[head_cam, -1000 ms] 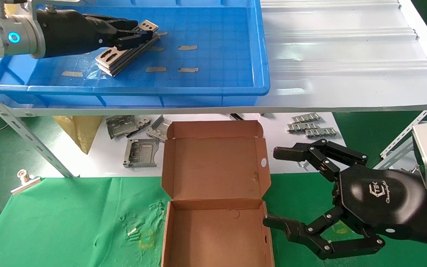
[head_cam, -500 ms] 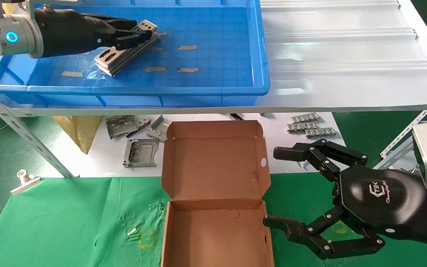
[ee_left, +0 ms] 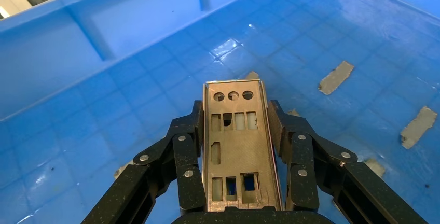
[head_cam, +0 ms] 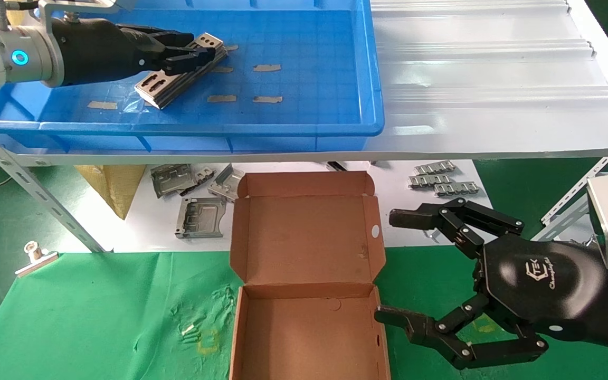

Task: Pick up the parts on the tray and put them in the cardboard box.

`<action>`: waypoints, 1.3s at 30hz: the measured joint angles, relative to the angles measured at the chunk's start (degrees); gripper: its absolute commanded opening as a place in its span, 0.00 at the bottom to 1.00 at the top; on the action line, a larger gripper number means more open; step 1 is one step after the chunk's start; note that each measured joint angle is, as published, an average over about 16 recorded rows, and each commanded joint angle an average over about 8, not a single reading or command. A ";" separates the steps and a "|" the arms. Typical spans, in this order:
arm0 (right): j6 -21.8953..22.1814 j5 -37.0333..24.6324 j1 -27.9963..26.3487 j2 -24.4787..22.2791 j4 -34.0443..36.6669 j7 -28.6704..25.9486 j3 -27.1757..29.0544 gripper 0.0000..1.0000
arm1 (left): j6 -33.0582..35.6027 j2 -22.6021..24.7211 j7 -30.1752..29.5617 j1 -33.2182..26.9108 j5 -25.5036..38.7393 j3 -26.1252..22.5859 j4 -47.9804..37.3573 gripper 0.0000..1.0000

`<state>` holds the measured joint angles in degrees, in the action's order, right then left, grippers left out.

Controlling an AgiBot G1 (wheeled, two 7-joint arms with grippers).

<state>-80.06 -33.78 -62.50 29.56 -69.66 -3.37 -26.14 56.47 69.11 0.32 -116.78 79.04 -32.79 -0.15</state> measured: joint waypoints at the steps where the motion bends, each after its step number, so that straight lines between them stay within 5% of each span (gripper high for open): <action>1: 0.00 0.00 0.00 0.00 0.00 0.00 0.00 1.00 | -0.01 0.00 -0.03 -0.01 0.01 0.00 0.00 0.01; 7: 0.00 0.00 0.00 0.00 0.00 0.00 0.00 1.00 | 0.15 -0.03 -0.18 -0.05 0.05 -0.04 0.00 0.02; 14: 0.00 0.00 0.00 0.00 0.00 0.00 0.00 1.00 | 0.70 -0.14 -0.34 -0.03 0.08 -0.06 0.00 0.90; 15: 0.00 0.00 0.00 0.00 0.00 0.00 0.00 1.00 | 0.76 -0.15 -0.36 -0.02 0.09 -0.06 0.00 1.00; 16: 0.00 0.00 0.00 0.00 0.00 0.00 0.00 1.00 | 0.81 -0.17 -0.38 -0.01 0.09 -0.06 0.00 1.00; 19: 0.00 0.00 0.00 0.00 0.00 0.00 0.00 1.00 | 0.94 -0.21 -0.43 0.02 0.09 -0.07 -0.01 0.80; 24: 0.00 0.00 0.00 0.00 0.00 0.00 0.00 1.00 | 0.91 -0.27 -0.43 0.10 0.09 -0.07 0.00 0.18; 26: 0.00 0.00 0.00 0.00 0.00 0.00 0.00 1.00 | 0.83 -0.28 -0.41 0.14 0.09 -0.07 0.01 0.04; 39: 0.00 0.00 0.00 0.00 0.00 0.00 0.00 1.00 | 0.19 -0.28 -0.16 0.30 -0.10 0.07 0.19 0.00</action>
<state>-80.06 -33.78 -62.50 29.56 -69.66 -3.37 -26.14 56.66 68.83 0.16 -116.48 78.95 -32.72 0.04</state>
